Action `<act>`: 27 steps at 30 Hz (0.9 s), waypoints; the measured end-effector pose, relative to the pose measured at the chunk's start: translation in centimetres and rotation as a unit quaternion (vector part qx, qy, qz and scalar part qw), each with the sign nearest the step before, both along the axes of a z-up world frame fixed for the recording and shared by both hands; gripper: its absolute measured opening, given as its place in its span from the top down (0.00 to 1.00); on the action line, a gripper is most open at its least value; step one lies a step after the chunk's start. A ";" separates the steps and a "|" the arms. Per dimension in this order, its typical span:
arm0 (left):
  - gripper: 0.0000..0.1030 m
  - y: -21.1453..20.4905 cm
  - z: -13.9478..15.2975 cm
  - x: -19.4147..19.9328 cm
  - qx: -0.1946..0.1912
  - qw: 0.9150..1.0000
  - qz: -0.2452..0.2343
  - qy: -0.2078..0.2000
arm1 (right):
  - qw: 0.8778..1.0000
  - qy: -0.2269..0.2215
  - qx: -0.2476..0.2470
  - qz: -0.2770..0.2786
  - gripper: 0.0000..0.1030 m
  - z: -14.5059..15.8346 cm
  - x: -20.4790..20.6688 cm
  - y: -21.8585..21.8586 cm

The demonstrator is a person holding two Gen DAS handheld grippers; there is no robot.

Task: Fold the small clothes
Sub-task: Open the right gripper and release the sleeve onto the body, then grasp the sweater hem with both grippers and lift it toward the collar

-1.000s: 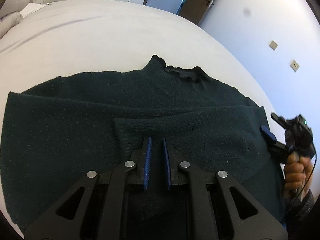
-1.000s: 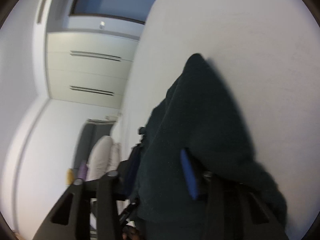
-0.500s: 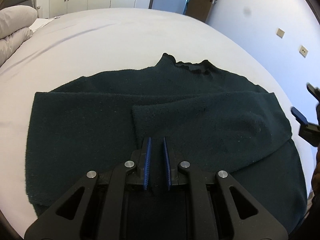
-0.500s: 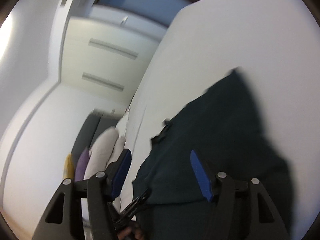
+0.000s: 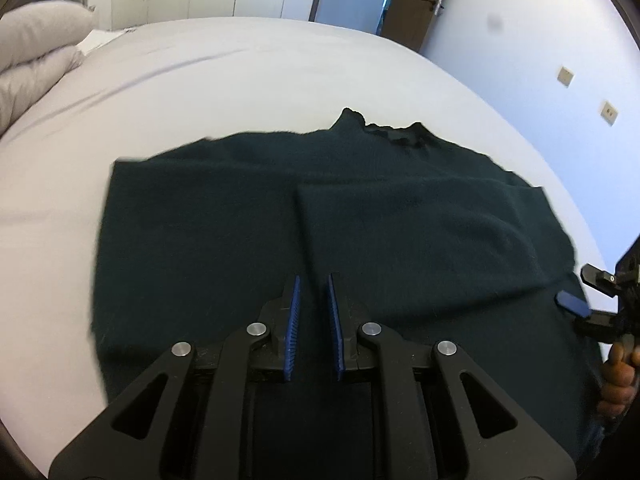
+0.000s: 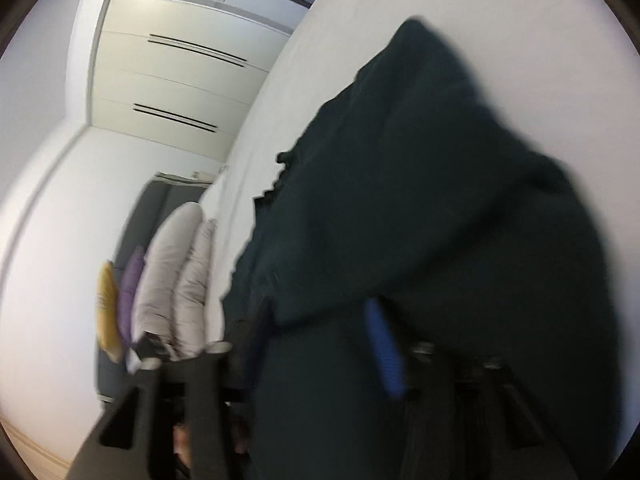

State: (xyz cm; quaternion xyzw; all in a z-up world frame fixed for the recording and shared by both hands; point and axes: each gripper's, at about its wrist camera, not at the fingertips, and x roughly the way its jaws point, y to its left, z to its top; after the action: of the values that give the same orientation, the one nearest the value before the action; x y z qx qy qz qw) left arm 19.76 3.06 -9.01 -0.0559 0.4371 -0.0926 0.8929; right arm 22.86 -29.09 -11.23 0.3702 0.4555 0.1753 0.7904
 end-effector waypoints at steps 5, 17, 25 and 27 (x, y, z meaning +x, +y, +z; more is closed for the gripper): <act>0.87 2.2 2.8 -7.2 0.008 0.999 0.021 -0.038 | 0.998 -0.034 -0.049 -0.025 0.31 3.2 -6.9 -0.8; 0.00 0.9 14.0 -27.5 0.087 0.945 -0.028 -0.315 | 0.832 -0.389 -0.387 -0.082 0.00 17.7 -25.4 8.4; 0.00 0.1 14.1 -30.8 0.065 0.973 -0.072 -0.210 | 0.776 -0.429 -0.457 -0.074 0.00 19.4 -29.9 11.7; 0.00 -0.3 12.5 -31.3 0.097 0.975 -0.069 -0.188 | 0.774 -0.419 -0.470 -0.062 0.00 18.9 -30.5 12.0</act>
State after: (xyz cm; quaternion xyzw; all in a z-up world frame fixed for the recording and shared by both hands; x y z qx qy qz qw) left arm -11.57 2.78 3.47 0.0792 0.2714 -0.1198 0.9517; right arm -7.65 -17.12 7.63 -0.1299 0.0812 0.0273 0.9878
